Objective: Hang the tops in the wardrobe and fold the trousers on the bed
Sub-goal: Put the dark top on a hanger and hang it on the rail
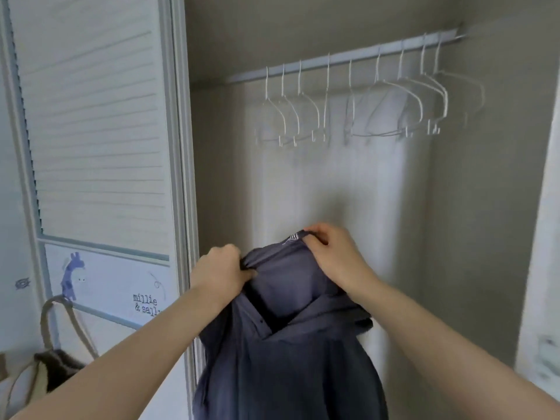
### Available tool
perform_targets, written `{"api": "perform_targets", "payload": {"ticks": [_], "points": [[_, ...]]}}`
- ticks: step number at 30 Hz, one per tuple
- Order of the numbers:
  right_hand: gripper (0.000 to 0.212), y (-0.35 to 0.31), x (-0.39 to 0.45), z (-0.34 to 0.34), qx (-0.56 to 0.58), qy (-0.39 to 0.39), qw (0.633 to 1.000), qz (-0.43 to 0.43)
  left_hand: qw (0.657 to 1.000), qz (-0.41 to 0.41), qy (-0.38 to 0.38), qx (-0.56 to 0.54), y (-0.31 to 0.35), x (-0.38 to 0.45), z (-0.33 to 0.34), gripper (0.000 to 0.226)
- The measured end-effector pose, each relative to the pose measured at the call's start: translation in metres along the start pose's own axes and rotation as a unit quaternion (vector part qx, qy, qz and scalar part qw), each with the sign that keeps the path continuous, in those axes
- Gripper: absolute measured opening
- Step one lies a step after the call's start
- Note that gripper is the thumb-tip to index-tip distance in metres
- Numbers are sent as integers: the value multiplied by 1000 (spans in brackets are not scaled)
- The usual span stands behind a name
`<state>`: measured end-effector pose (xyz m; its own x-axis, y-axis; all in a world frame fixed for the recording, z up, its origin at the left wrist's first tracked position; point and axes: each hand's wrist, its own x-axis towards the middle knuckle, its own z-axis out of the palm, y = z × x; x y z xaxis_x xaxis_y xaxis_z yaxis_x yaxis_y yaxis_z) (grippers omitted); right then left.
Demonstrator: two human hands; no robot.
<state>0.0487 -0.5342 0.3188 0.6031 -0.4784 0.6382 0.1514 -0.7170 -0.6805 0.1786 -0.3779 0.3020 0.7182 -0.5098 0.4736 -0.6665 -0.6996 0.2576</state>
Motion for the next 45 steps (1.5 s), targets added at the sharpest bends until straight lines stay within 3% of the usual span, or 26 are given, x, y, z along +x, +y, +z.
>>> {"api": "perform_targets", "payload": {"ticks": [1, 3, 5, 7, 10, 14, 17, 19, 23, 27, 30, 33, 35, 40, 45], "points": [[11, 0, 2, -2, -15, 5, 1000, 5, 991, -40, -52, -118, -4, 7, 2, 33], [12, 2, 2, -6, -49, 13, 998, 29, 901, -112, -175, -381, -8, 19, 7, 20], [13, 5, 1, -12, -88, 33, 994, 49, 796, -156, -280, -513, -5, 26, 13, 17], [13, 10, 0, -20, -135, 55, 987, 61, 721, -180, -351, -570, 0, 34, 17, 17], [18, 15, -4, -38, -201, 84, 970, 111, 664, -160, -422, -596, 10, 49, 15, 23], [11, 23, 1, -64, -241, 45, 950, 193, 621, -121, -414, -655, 26, 77, 11, 21], [10, 9, 17, -77, -154, 33, 961, 227, 616, -110, -387, -677, 47, 96, 11, 19], [15, -6, 38, -90, -206, 114, 962, 140, 631, -100, -367, -676, 60, 106, 10, 18], [21, -48, 89, -119, -285, 286, 914, -40, 675, -74, -303, -668, 82, 133, 7, 18], [31, -73, 149, -155, -366, 369, 848, -104, 695, -42, -263, -668, 97, 164, -2, 22], [33, -79, 189, -184, -470, 367, 800, -67, 722, 5, -232, -652, 105, 184, -6, 21], [31, -80, 218, -209, -517, 346, 783, 11, 808, 112, -172, -553, 114, 201, -8, 20], [32, -78, 231, -222, -530, 326, 781, 50, 836, 150, -140, -509, 121, 209, -9, 18], [37, -68, 259, -248, -502, 313, 800, 98, 837, 147, -143, -507, 136, 231, -5, 18], [37, -58, 274, -254, -518, 278, 799, 127, 770, 84, -208, -598, 145, 238, 0, 18]]}}
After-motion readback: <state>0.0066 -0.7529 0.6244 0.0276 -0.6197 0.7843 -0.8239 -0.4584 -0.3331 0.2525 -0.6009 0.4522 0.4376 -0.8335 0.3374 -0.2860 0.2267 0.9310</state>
